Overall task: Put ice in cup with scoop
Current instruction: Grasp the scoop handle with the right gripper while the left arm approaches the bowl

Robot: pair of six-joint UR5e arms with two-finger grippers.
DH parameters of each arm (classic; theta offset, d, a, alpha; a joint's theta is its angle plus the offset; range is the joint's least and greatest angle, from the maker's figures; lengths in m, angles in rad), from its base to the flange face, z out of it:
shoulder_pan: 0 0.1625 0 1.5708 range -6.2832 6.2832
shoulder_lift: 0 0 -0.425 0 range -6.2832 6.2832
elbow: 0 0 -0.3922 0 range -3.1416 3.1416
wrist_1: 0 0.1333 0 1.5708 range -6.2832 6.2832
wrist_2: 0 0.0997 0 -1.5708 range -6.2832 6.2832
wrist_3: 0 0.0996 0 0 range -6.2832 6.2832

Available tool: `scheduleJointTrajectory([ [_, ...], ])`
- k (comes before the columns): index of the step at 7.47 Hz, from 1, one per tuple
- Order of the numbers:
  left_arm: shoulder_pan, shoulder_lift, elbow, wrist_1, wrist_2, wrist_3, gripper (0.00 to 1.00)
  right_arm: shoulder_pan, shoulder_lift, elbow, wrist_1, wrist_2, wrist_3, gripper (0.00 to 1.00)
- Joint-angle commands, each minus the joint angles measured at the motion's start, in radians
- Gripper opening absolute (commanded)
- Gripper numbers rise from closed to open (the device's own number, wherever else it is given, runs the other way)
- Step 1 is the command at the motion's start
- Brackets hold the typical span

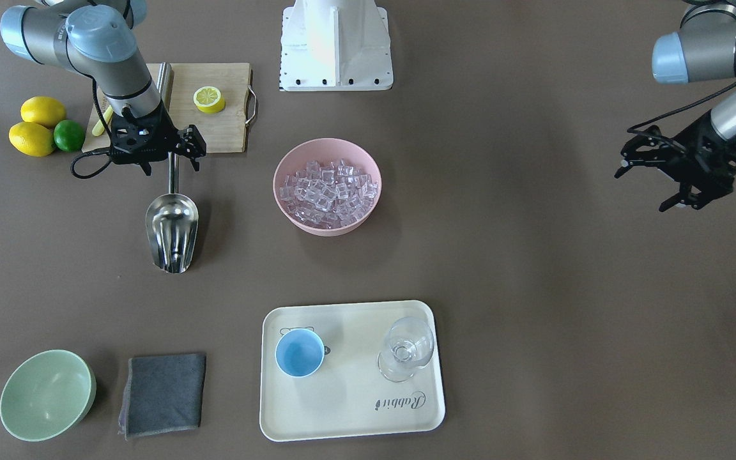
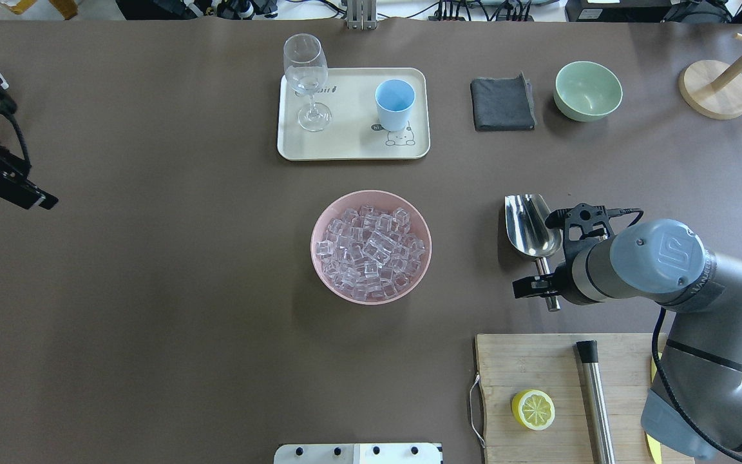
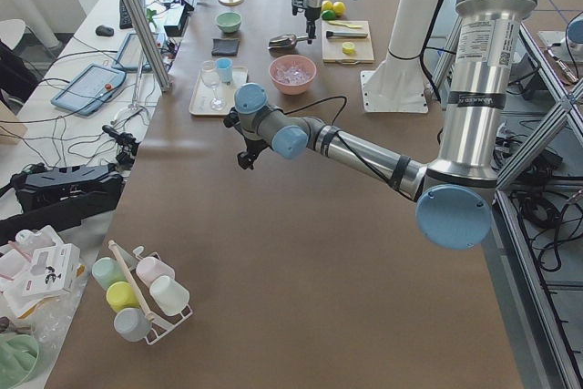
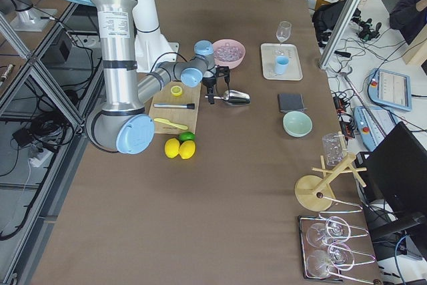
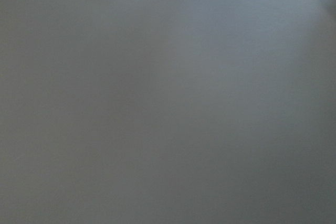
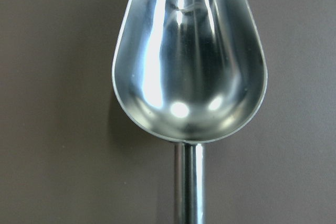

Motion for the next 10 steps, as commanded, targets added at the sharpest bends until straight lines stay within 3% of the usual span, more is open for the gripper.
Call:
scheduleJointTrajectory([
  [1,0.21,-0.047,-0.032,-0.235,0.008,0.005,0.98,-0.001,-0.001,-0.003,0.006,0.002,0.015,0.89],
  [2,0.223,-0.046,-0.024,-0.355,0.008,0.008,0.98,-0.001,-0.006,-0.005,0.006,0.0,0.015,0.82],
  [3,0.228,-0.052,-0.025,-0.392,0.011,0.009,0.98,-0.001,-0.006,-0.003,0.006,0.0,0.015,0.68],
  [4,0.299,-0.09,0.022,-0.458,0.088,0.009,0.98,-0.001,-0.007,-0.003,0.006,0.002,0.033,0.6],
  [6,0.45,-0.157,0.059,-0.586,0.296,0.012,0.98,-0.001,-0.006,-0.003,0.006,0.002,0.043,0.6],
  [8,0.563,-0.158,0.065,-0.653,0.379,0.084,0.98,-0.001,-0.006,-0.003,0.006,0.002,0.043,0.6],
  [10,0.575,-0.2,0.179,-0.792,0.399,0.107,0.98,-0.001,-0.003,-0.003,0.004,0.002,0.049,0.6],
])
